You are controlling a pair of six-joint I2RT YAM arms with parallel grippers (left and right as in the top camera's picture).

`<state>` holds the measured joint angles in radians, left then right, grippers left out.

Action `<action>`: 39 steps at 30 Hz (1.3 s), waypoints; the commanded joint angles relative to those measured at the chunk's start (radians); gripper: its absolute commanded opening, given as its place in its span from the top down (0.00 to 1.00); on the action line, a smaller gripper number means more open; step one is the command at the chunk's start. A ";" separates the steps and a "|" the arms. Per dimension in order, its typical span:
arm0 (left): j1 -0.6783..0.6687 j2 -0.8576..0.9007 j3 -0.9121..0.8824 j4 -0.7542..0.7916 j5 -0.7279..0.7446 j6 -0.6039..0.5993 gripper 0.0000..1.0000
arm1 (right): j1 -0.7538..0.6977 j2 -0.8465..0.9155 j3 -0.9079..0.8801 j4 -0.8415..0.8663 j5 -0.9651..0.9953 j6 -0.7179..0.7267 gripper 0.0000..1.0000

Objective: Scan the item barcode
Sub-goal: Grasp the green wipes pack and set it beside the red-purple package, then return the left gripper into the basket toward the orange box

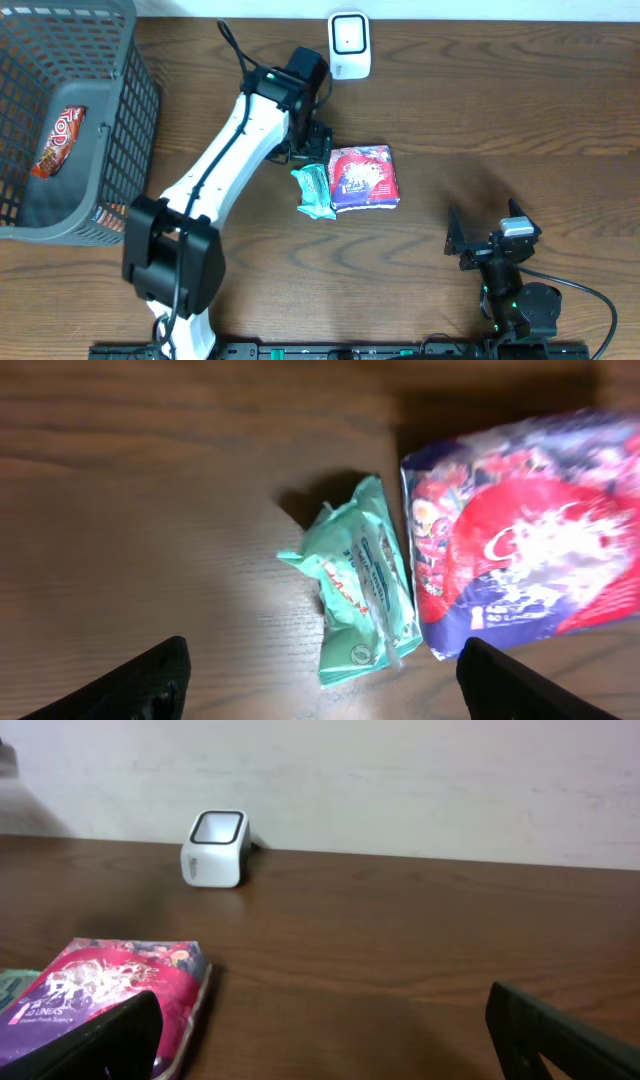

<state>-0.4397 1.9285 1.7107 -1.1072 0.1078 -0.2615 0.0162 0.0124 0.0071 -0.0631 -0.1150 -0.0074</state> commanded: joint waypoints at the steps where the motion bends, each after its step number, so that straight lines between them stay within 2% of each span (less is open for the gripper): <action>1: 0.062 -0.158 0.082 0.002 -0.013 -0.002 0.14 | -0.002 -0.004 -0.002 -0.004 0.002 0.014 0.01; 6: 0.195 -0.338 0.095 0.076 -0.016 -0.002 0.13 | -0.002 -0.004 -0.002 -0.004 0.002 0.014 0.01; 8: 0.302 -0.423 0.095 0.113 -0.016 -0.002 0.13 | -0.002 -0.004 -0.002 -0.004 0.002 0.014 0.01; 9: 0.344 -0.449 0.095 0.120 -0.016 -0.002 0.05 | -0.002 -0.004 -0.002 -0.004 0.002 0.014 0.01; 11: 0.446 -0.498 0.095 0.121 -0.016 -0.002 0.00 | -0.002 -0.004 -0.002 -0.004 0.002 0.014 0.01; 14: 0.604 -0.546 0.095 0.094 -0.015 -0.003 0.02 | -0.002 -0.004 -0.002 -0.004 0.002 0.014 0.01; 19: 0.745 -0.546 0.091 0.077 -0.016 -0.080 0.02 | -0.002 -0.004 -0.002 -0.004 0.002 0.014 0.01; 23: 0.829 -0.511 0.090 0.082 -0.016 -0.165 0.02 | -0.002 -0.004 -0.002 -0.004 0.002 0.014 0.01; 35: 0.917 -0.369 0.090 0.082 -0.015 -0.175 0.02 | -0.002 -0.004 -0.002 -0.004 0.002 0.014 0.01; 39: 0.917 -0.359 0.090 0.171 -0.042 -0.182 0.02 | -0.002 -0.004 -0.002 -0.004 0.002 0.014 0.01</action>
<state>0.4725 1.5719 1.8023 -0.9848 0.0978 -0.4274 0.0162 0.0124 0.0071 -0.0635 -0.1150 -0.0074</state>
